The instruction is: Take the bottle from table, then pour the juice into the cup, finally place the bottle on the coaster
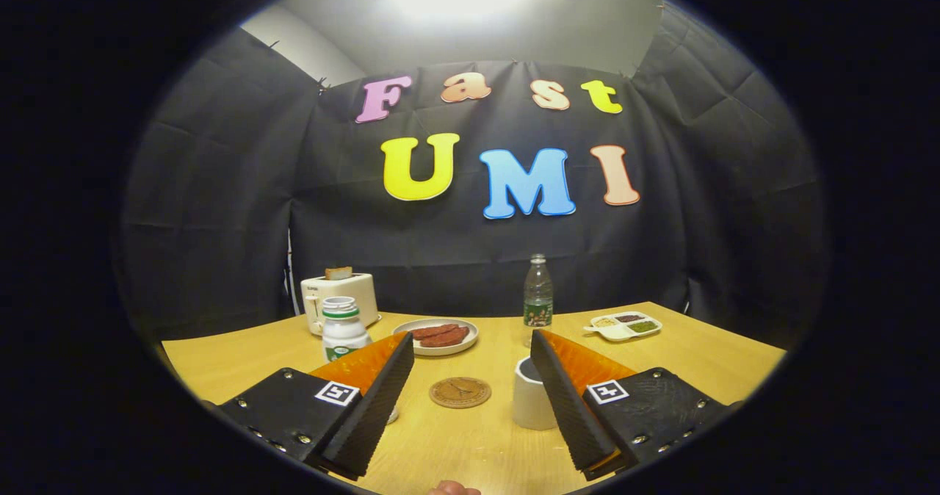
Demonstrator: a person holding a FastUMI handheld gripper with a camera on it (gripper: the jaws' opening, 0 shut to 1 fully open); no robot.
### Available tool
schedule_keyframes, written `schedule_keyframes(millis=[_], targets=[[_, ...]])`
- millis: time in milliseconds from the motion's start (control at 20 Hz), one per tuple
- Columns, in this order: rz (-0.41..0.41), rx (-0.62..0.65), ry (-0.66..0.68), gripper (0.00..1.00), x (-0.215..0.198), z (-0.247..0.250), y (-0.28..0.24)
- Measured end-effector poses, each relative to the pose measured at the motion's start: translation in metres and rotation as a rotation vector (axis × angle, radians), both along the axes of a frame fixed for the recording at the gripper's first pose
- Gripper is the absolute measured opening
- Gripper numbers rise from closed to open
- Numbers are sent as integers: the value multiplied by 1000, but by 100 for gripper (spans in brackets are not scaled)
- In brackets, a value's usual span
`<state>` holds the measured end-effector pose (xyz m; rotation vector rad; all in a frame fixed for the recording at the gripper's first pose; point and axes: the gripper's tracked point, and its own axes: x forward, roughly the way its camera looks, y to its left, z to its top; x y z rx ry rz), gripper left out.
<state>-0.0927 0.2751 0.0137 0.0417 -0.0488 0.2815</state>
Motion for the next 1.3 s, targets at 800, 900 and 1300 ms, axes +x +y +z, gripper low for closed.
schedule_keyframes(millis=[800, 900, 1300], targets=[[158, -59, 35, 97, 38, -55, 127], [154, -57, 54, 97, 44, -60, 133], [108, -96, 71, 67, 46, -62, 139]])
